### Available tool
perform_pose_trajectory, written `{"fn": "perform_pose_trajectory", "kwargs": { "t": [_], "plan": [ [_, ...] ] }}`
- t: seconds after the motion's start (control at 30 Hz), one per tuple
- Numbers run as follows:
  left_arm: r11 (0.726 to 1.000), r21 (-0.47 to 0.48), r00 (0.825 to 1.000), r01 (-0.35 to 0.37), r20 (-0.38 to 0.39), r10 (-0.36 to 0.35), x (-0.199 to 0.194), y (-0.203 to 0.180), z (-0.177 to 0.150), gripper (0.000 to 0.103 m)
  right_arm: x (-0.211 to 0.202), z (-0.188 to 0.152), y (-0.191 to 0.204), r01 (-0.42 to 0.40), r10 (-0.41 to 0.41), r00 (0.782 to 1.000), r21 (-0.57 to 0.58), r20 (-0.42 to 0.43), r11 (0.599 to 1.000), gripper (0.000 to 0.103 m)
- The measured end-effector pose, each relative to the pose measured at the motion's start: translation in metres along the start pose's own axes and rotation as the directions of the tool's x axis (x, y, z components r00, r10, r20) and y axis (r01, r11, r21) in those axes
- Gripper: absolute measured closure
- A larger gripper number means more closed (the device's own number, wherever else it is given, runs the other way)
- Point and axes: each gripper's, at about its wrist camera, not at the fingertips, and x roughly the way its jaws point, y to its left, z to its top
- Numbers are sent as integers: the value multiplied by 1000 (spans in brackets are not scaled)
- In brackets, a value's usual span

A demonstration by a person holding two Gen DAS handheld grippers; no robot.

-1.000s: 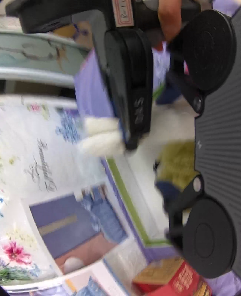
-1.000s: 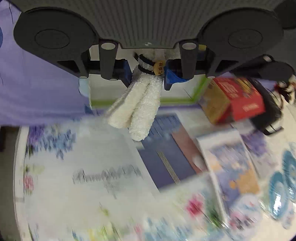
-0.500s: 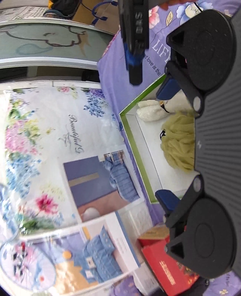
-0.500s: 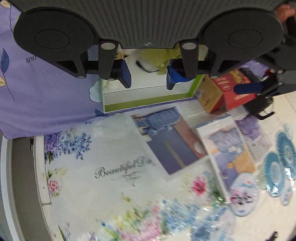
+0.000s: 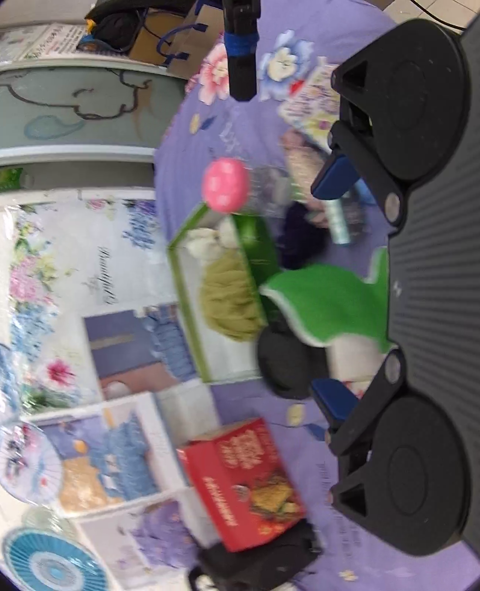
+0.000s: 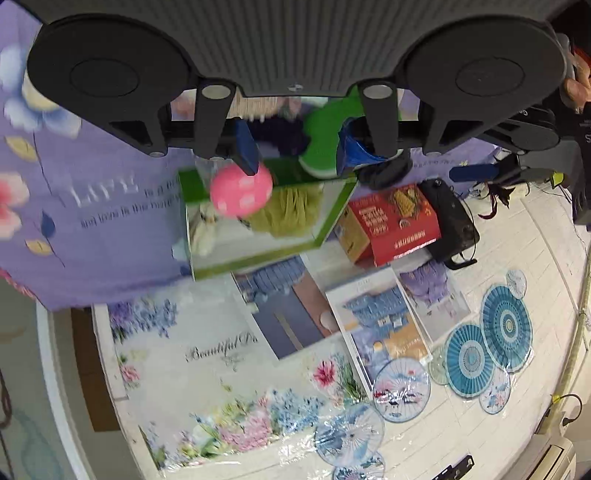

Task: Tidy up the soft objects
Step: 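Grasp the green-and-white oven mitt with the left gripper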

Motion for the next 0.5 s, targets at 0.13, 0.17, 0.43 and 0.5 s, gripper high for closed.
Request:
{"fn": "perform_pose_trajectory", "kwargs": {
  "t": [0.13,0.17,0.43,0.5],
  "plan": [
    [999,-38,998,-32,-56,30,0,7,-40,0,14,-37,2,-37,43,996,88,-78,995,69],
    [998,-38,997,-43,-60,41,1,10,-46,0,21,-42,3,-48,58,994,108,-95,993,68],
    [992,74,994,-100,-40,103,15,37,-57,0,91,-49,42,-188,217,960,168,-175,968,68],
    [991,101,995,-92,-26,95,23,40,-55,0,106,-40,47,-219,251,953,183,-171,958,67]
  ]
}}
